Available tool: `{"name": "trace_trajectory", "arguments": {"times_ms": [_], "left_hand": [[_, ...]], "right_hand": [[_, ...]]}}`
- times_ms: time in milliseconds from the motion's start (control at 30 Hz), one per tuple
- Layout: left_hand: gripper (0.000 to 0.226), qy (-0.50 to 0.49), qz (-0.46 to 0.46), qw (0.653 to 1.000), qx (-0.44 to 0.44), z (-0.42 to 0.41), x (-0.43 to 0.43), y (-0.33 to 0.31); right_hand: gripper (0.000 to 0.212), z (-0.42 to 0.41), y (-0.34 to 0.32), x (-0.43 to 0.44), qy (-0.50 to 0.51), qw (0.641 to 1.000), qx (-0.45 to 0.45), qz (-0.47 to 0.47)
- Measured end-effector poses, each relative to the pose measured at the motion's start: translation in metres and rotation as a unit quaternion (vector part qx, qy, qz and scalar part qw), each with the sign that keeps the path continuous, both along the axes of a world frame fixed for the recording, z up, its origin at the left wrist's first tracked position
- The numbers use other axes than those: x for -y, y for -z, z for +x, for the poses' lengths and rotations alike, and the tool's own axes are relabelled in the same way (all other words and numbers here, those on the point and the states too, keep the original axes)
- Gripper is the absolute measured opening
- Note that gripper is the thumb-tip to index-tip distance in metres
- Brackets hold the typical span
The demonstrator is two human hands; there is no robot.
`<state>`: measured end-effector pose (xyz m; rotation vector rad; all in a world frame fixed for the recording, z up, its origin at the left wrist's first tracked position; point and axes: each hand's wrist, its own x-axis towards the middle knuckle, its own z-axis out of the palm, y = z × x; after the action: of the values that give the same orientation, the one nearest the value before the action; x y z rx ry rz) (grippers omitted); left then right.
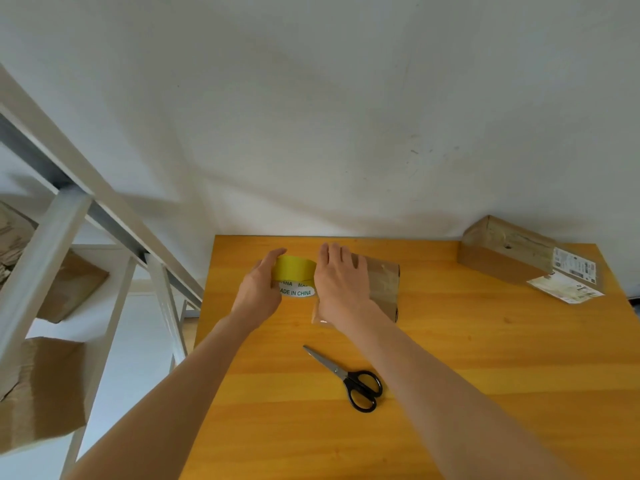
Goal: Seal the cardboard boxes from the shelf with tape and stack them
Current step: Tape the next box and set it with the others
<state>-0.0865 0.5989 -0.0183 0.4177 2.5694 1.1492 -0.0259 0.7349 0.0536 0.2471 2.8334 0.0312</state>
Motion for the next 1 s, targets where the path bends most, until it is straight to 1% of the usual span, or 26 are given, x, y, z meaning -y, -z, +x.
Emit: {"name": "trace_trajectory", "arguments": {"times_ms": [100,200,267,333,433,500,600,667,733,800,867,933,1000], "left_hand": [[0.057,-0.038,0.029,0.999,-0.021,0.0,0.003,-0.01],[0.042,-0.07,0.055,0.994,-0.06,-0.004,0.006,-0.022],[0.036,-0.073,0.077,0.991,-0.075,-0.006,0.004,-0.03],[0.031,-0.063,0.105,0.99,-0.07,-0.004,-0.003,-0.037],[0.025,-0.024,0.105,0.993,-0.043,0.007,-0.019,-0.039],[0.03,0.003,0.089,0.996,-0.03,0.017,-0.031,-0.036],[0.036,0.027,0.069,0.996,-0.039,0.033,-0.046,-0.032],[0.039,0.044,0.059,0.996,-0.044,0.044,-0.055,-0.028],[0.042,0.073,0.054,0.995,-0.043,0.057,-0.061,-0.023],[0.048,0.078,0.051,0.995,-0.036,0.067,-0.066,-0.018],[0.054,0.062,0.047,0.996,-0.032,0.073,-0.07,-0.015],[0.057,0.04,0.042,0.998,-0.028,0.074,-0.075,-0.014],[0.051,0.021,0.039,0.999,-0.021,0.076,-0.078,-0.014]], "right_hand": [[0.109,0.003,-0.003,-0.004,0.006,0.998,-0.041,-0.05],[0.117,0.009,-0.011,-0.013,0.003,0.986,-0.072,-0.153],[0.122,0.014,-0.014,-0.021,0.027,0.966,-0.082,-0.242],[0.121,0.022,-0.011,-0.03,0.067,0.938,-0.086,-0.329],[0.113,0.041,0.004,-0.043,0.105,0.904,-0.08,-0.407],[0.107,0.052,0.017,-0.053,0.114,0.894,-0.085,-0.424],[0.099,0.064,0.034,-0.066,0.112,0.894,-0.09,-0.424],[0.098,0.073,0.046,-0.072,0.12,0.894,-0.077,-0.425],[0.098,0.082,0.057,-0.076,0.139,0.886,-0.068,-0.437],[0.094,0.09,0.069,-0.077,0.154,0.874,-0.08,-0.454],[0.088,0.094,0.078,-0.075,0.161,0.866,-0.1,-0.462],[0.091,0.092,0.084,-0.075,0.165,0.864,-0.108,-0.463],[0.103,0.088,0.089,-0.075,0.159,0.871,-0.098,-0.455]]}}
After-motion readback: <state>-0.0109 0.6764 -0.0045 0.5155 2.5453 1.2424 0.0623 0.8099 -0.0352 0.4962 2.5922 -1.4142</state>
